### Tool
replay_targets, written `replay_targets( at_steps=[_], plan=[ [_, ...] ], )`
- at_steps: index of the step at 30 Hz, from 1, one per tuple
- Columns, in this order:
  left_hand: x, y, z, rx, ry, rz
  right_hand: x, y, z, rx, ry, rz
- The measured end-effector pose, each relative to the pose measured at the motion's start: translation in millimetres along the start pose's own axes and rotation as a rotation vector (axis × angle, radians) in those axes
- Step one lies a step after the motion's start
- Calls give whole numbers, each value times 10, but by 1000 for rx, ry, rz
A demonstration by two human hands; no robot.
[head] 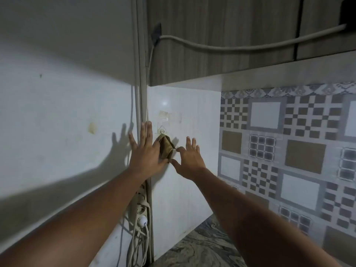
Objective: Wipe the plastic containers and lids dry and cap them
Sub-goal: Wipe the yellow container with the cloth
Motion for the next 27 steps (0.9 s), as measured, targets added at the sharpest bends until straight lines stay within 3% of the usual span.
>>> replay_targets(
  at_steps=[9, 18, 24, 27],
  plan=[
    [8, 183, -151, -99, 115, -98, 93, 122, -249, -105, -51, -109],
    [-28, -197, -261, -139, 172, -103, -154, -255, -318, -119, 79, -41],
    [-75, -712, -521, -104, 125, -13, -323, -1029, -173, -257, 171, -313],
    [-70, -892, -557, -117, 55, 183, -416, -1170, -138, -277, 176, -456]
  ],
)
Point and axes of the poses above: each hand's wrist, its own z-axis away from the middle knuckle, its own y-axis out of the palm, x = y × z, the point moved 10 cm from there along -z, towards the middle knuckle, and after that the axes turned 9 degrees about z, right-handed, at the moved point
